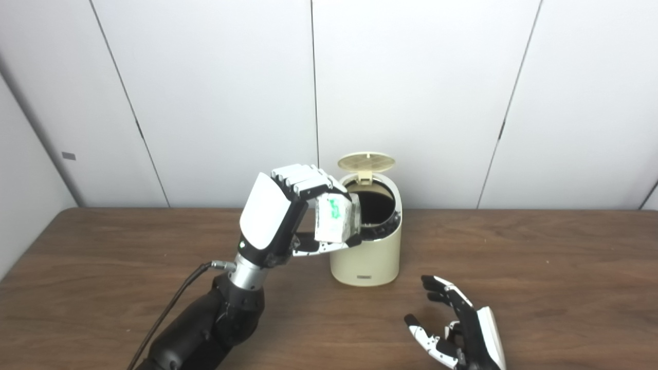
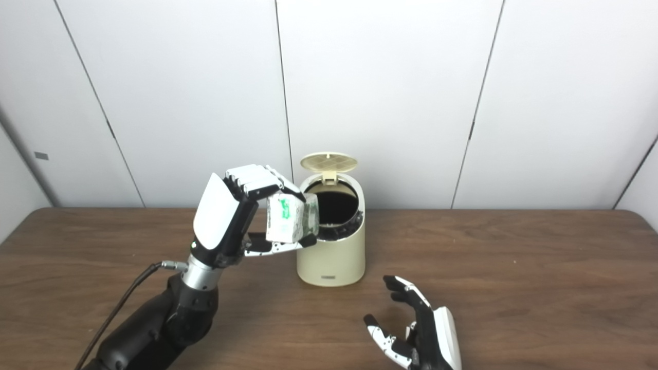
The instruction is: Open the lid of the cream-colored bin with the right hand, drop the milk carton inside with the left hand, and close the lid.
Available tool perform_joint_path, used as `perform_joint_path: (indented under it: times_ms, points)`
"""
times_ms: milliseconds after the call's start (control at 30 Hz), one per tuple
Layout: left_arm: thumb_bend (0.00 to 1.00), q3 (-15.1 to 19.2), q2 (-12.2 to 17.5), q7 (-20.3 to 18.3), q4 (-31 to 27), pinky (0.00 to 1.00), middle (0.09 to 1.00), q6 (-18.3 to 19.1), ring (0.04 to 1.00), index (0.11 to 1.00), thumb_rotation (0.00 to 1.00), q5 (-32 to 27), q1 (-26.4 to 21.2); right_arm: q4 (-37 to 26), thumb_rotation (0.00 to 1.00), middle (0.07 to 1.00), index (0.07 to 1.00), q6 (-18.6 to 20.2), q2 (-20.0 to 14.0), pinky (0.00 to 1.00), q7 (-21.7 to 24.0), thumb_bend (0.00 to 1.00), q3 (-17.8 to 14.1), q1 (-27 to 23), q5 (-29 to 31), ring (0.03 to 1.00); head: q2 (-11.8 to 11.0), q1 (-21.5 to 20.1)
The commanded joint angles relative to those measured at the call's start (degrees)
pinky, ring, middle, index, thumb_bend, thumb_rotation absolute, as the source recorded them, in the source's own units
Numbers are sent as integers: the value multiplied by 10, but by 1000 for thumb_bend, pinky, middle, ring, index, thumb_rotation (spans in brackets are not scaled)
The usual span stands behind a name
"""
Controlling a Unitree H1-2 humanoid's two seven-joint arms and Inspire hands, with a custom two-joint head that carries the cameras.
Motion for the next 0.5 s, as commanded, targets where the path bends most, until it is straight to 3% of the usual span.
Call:
perform_joint_path:
  times_ms: [0,233,467]
  points:
    - [504,-6,12,44,1,398,477,-8,482,457,0,20,-47,19,147,778,768,-6,7,657,4,243,6,4,3,756,0,-1]
    - [504,-43,9,75,58,428,475,-8,487,462,0,51,-80,18,134,780,772,-6,9,655,6,242,9,5,0,755,0,-5]
    - [503,-54,-1,85,110,428,471,-8,487,466,0,68,-102,17,148,790,775,3,12,657,12,236,13,6,-1,762,0,-10]
